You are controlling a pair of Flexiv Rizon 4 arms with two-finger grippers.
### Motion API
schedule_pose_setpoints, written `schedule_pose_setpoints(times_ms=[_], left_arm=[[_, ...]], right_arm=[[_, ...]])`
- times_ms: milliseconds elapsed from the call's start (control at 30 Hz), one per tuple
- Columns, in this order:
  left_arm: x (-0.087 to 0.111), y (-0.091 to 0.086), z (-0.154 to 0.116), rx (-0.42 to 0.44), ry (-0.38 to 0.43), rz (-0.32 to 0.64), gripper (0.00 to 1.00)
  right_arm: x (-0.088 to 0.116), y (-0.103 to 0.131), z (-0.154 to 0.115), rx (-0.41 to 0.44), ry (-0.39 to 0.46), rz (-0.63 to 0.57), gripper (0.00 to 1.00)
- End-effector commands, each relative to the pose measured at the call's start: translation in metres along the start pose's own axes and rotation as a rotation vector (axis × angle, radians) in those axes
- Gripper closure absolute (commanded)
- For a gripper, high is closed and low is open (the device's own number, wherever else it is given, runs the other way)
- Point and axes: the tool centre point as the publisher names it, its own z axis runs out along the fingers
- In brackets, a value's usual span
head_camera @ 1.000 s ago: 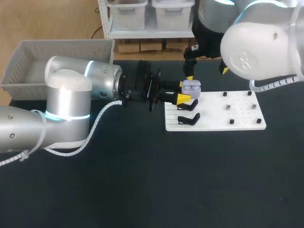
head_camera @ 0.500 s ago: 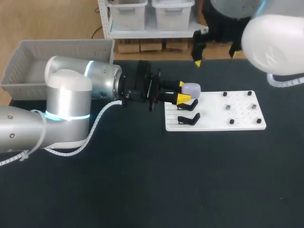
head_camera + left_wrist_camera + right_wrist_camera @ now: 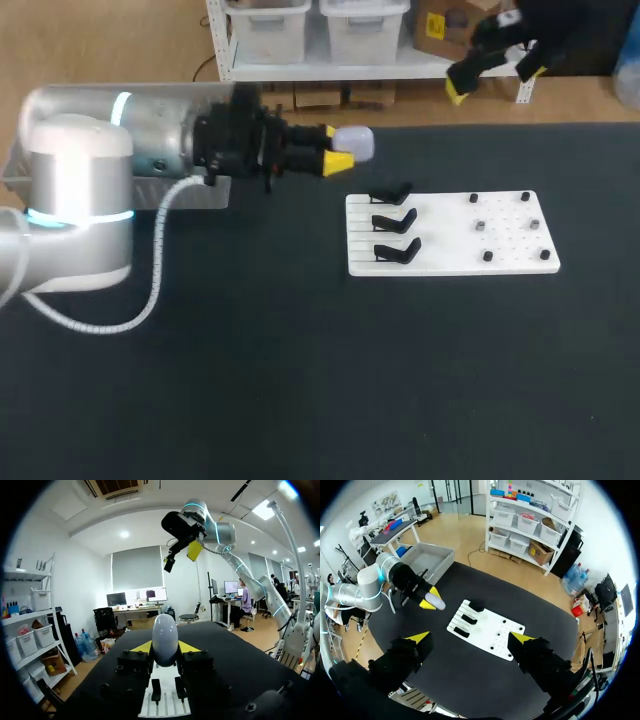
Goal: Pick up each earbud case from the left stands, insert the matching earbuds, close the lid, and place the case in the box.
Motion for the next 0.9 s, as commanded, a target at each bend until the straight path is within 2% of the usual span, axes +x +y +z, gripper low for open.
schedule_pose_setpoints(times_ms=[33, 200, 333, 533, 600, 667, 700, 767, 900], left_arm=[[-0.025, -0.012, -0.056, -0.217, 0.047, 0.04, 1.0], [-0.03, 0.01, -0.115, -0.41, 0.084, 0.087, 1.0], [-0.033, 0.025, -0.155, -0.522, 0.138, 0.133, 1.0], [-0.011, 0.047, -0.206, -0.662, 0.261, 0.14, 1.0], [-0.001, 0.054, -0.221, -0.71, 0.252, 0.117, 1.0], [0.011, 0.061, -0.234, -0.741, 0.291, 0.094, 1.0], [0.016, 0.065, -0.241, -0.759, 0.275, 0.08, 1.0], [0.024, 0.073, -0.253, -0.771, 0.327, 0.078, 1.0], [0.043, 0.091, -0.285, -0.823, 0.36, 0.041, 1.0]], right_arm=[[0.018, -0.003, -0.008, -0.009, -0.158, -0.001, 0.0], [0.018, -0.003, -0.008, -0.009, -0.158, -0.001, 0.0], [0.018, -0.003, -0.008, -0.009, -0.158, -0.001, 0.0], [0.018, -0.003, -0.008, -0.009, -0.158, -0.001, 0.0], [0.018, -0.003, -0.008, -0.009, -0.158, -0.001, 0.0], [0.018, -0.003, -0.008, -0.009, -0.158, -0.001, 0.0], [0.018, -0.003, -0.008, -0.009, -0.158, -0.001, 0.0], [0.018, -0.003, -0.008, -0.009, -0.158, -0.001, 0.0], [0.018, -0.003, -0.008, -0.009, -0.158, -0.001, 0.0]])
